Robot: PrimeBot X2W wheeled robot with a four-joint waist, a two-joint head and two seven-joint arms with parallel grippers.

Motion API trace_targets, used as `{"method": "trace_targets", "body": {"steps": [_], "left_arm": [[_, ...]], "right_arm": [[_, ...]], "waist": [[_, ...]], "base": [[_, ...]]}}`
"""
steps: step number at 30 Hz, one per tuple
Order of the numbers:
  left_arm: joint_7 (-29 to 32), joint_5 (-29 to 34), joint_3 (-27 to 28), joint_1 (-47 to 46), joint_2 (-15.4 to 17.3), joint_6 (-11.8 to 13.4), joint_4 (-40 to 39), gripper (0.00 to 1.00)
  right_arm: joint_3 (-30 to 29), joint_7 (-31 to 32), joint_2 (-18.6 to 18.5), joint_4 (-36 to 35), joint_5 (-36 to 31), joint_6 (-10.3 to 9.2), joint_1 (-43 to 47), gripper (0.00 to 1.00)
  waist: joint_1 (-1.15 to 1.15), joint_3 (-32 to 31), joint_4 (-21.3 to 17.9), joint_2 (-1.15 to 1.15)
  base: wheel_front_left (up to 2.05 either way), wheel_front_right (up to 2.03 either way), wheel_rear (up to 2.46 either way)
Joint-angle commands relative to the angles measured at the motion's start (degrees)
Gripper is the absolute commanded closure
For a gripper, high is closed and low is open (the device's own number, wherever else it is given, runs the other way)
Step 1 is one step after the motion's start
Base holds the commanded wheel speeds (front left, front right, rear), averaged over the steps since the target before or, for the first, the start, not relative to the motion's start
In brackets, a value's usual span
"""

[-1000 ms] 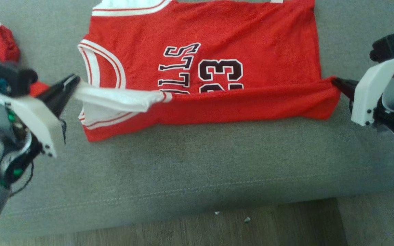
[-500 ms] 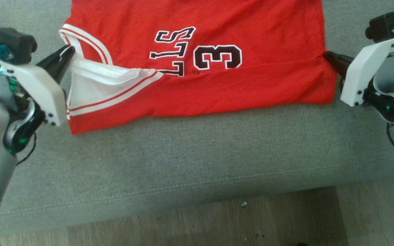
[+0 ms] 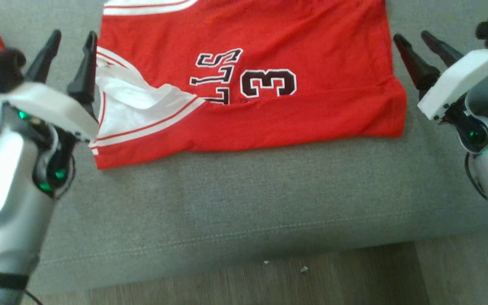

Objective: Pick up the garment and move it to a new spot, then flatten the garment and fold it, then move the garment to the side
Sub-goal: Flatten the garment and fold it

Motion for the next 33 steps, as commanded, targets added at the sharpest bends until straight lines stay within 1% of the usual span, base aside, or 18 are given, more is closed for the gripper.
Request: {"method": "trace_targets", "body": {"steps": [1,4,8,9,11,12,15,18,21,24,28,33], "left_arm": [[-2.9,-0.9,3.4,1.2,1.1,1.0,-2.5,0.00],[-6.4,-1.6,4.6,4.7,-0.3,2.6,-4.2,0.00],[-9.0,-1.4,5.7,9.6,-2.9,5.1,-7.4,0.00],[-9.6,-0.8,6.3,12.1,-4.4,6.3,-9.6,0.00],[-9.9,-0.1,7.2,14.7,-6.0,7.4,-11.6,0.00],[-9.9,-0.1,7.2,14.7,-6.0,7.4,-11.6,0.00],[-10.0,2.4,8.5,18.8,-8.4,8.3,-15.0,0.00],[-10.0,7.5,8.4,22.6,-9.5,8.3,-18.0,0.00],[-10.1,10.9,9.4,26.1,-11.9,8.4,-19.2,0.00],[-10.1,12.7,11.8,29.2,-15.0,8.2,-20.0,0.00],[-10.1,15.8,14.5,32.2,-17.8,6.8,-20.3,0.00],[-10.1,18.9,16.4,32.9,-19.5,4.6,-18.9,0.00]], "right_arm": [[-0.7,-3.5,0.0,-2.6,0.9,0.36,2.1,0.00],[-1.5,-7.6,0.6,-4.8,2.2,0.36,4.6,0.00],[-2.4,-13.1,1.2,-7.4,1.0,0.36,8.4,0.00],[-3.3,-15.7,1.6,-8.4,-0.6,0.36,10.2,0.00],[-4.9,-18.3,2.3,-9.4,-2.2,0.36,12.2,0.00],[-4.9,-18.3,2.3,-9.4,-2.2,0.36,12.2,0.00],[-7.3,-21.6,3.4,-10.8,-5.6,0.36,15.2,0.00],[-10.2,-23.8,5.2,-12.9,-9.5,0.36,18.0,0.00],[-13.8,-25.3,7.6,-15.1,-13.2,0.36,21.6,0.00],[-16.4,-25.8,10.5,-17.6,-17.8,0.36,25.5,0.00],[-19.7,-26.0,15.0,-20.8,-21.6,0.36,29.8,0.00],[-21.8,-24.8,17.9,-24.1,-25.0,0.36,32.6,0.00]], "waist": [[0.00,-2.2,0.4,0.00],[0.00,-4.6,0.7,0.00],[0.00,-7.7,1.2,0.00],[0.00,-8.9,1.5,0.00],[0.00,-10.0,1.8,0.00],[0.00,-10.0,1.8,0.00],[0.00,-11.2,2.1,0.00],[0.00,-11.4,2.2,0.00],[0.00,-12.2,2.4,0.00],[0.00,-12.9,2.3,0.00],[0.00,-13.1,2.0,0.00],[0.00,-12.7,1.6,0.00]], "base": [[0.00,0.00,0.00],[0.00,0.00,0.00],[0.00,0.00,0.00],[0.00,0.00,0.00],[0.00,0.00,0.00],[0.00,0.00,0.00],[0.00,0.00,0.00],[0.00,0.00,0.00],[0.00,0.00,0.00],[0.00,0.00,0.00],[0.00,0.00,0.00],[0.00,0.00,0.00]]}}
